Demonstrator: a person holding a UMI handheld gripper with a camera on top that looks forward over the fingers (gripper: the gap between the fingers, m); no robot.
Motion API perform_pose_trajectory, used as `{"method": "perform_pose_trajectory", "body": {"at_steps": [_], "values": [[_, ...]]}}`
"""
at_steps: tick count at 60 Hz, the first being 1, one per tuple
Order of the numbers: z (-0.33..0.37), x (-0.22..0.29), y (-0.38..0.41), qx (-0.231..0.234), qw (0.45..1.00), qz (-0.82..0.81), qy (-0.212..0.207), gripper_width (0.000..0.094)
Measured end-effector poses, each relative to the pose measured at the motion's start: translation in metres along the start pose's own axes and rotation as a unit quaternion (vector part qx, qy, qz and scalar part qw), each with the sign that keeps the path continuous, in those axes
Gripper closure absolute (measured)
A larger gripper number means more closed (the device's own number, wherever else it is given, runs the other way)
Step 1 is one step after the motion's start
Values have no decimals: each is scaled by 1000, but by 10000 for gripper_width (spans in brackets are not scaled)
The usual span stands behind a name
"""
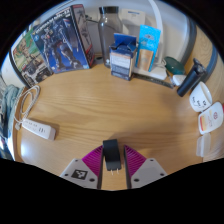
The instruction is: Unplug charger
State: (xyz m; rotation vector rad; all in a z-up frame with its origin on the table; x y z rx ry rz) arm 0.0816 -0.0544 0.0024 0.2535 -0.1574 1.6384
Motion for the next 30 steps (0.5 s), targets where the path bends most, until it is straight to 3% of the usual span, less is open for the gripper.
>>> {"method": "perform_pose_trajectory", "body": {"at_steps": [1,3,8,17,30], "values": [[1,2,-1,-3,1000,-1,-5,563],[4,6,-3,-10,1000,-2,-16,475],[22,19,-7,-28,998,-3,-54,402],[92,36,5,-35,988,-27,-150,150],[210,11,59,17,959,-34,-281,94]]}}
Point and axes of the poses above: the point between the fingertips, and its own axes, seen from behind it with the camera up: y to the left, x up, z backward, against the way the camera looks, the point moved 2 cm from there along z, backward, against the way the camera looks, and after that the axes turned 7 degrees about y, right-handed, at the moved point
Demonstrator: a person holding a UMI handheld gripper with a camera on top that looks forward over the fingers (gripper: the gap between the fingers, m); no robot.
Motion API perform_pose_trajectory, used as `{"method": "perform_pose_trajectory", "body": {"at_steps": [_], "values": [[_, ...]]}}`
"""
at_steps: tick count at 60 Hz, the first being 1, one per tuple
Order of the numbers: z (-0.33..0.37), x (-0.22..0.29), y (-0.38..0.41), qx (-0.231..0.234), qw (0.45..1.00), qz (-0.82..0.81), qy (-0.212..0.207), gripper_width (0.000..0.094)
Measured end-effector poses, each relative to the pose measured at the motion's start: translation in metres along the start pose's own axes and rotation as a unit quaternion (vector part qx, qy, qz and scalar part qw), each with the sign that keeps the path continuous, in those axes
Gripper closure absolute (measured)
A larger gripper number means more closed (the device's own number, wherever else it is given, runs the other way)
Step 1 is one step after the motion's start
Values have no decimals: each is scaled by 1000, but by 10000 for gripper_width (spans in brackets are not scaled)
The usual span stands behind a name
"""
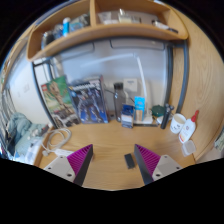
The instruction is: Unplug charger
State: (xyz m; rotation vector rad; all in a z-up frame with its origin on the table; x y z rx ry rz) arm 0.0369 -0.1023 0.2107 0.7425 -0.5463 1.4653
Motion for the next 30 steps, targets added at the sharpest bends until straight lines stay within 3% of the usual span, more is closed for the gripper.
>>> {"method": "perform_pose_trajectory", "body": {"at_steps": [11,30], "values": [[83,-7,51,30,994,5,-102,82],[124,-83,97,31,995,34,-84,88]]}}
Point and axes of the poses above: the point between the fingertips, and its own axes, seen from behind it with the camera up: y to the left, x up, z backward, against the way the camera looks, the point moved 2 cm from there along z, backward, against the way the camera looks, and after that the axes turned 7 degrees about y, right-handed, at the moved point
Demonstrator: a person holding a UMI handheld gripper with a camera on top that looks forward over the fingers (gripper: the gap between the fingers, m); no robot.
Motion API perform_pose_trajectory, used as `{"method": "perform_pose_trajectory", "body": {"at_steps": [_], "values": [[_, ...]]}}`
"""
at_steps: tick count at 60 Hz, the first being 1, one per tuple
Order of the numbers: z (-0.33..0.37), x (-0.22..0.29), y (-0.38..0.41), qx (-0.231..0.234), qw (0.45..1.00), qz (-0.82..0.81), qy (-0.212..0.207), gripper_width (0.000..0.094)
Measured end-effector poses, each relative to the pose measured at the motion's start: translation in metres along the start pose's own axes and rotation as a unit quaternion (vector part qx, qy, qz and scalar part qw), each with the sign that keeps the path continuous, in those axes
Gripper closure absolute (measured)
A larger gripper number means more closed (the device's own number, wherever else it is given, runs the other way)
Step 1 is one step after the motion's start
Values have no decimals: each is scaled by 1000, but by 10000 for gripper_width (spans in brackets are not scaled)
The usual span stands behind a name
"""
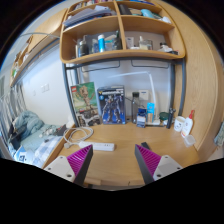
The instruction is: Unplug charger
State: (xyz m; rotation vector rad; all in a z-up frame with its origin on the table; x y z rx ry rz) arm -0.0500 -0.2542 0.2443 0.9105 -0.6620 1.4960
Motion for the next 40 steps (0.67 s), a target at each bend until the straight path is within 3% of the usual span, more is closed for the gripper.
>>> {"method": "perform_pose_trajectory", "body": {"at_steps": [40], "values": [[23,-39,17,-2,1000,19,19,86]]}}
Point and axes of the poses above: the point between the fingertips, and its own axes, seen from behind it with the camera up: y to the left, x up, z backward, against the way the camera looks, the point moved 2 cm from there along z, backward, against the way the camera looks, and after that the axes turned 7 degrees about y, right-handed, at the moved point
